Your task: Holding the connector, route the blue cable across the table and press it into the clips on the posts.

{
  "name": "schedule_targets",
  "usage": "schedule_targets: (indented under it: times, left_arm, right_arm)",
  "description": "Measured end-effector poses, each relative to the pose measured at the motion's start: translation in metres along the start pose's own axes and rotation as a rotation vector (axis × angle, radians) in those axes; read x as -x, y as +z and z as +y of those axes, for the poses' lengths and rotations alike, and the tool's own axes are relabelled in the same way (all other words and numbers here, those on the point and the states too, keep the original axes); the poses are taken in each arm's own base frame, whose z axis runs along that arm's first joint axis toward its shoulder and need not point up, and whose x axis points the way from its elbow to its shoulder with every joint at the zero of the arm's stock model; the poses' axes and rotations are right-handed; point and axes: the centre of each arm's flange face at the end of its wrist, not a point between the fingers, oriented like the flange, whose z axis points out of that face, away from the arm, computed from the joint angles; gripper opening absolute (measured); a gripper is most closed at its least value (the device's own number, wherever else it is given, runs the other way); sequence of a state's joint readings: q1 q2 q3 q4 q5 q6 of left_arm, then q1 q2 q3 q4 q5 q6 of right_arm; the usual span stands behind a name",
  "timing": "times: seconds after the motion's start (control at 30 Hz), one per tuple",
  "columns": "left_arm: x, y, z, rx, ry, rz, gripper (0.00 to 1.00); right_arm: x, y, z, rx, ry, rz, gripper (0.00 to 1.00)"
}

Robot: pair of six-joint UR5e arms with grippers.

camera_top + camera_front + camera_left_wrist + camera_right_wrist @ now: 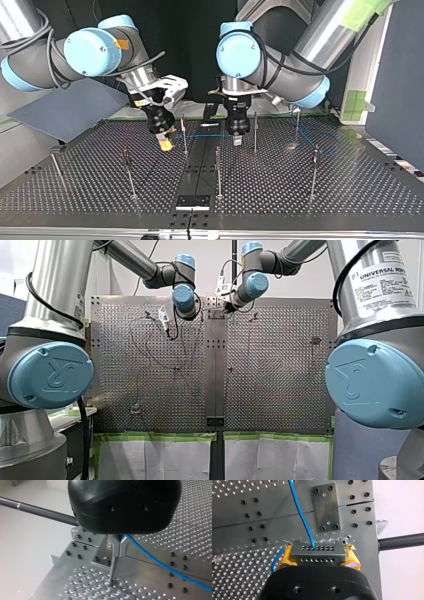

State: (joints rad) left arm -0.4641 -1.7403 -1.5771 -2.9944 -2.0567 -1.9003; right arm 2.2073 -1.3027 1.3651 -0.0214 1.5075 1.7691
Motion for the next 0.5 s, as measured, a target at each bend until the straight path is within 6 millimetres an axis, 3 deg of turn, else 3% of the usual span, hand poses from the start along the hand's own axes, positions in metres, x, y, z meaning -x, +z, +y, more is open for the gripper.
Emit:
schedule_targets:
  times: [0.27, 0.5]
  left_arm:
    - [-0.025, 0.016, 0.001, -0.001, 0.024, 0.037, 0.0]
    - [-0.013, 0.028, -0.004, 0.013, 0.01, 0.006, 0.0]
  right_arm:
    - [0.016, 0.011, 0.011, -0.011, 0.005, -0.032, 0.0]
    - [0.014, 0.016, 0.015, -0.027, 0.005, -0.03, 0.0]
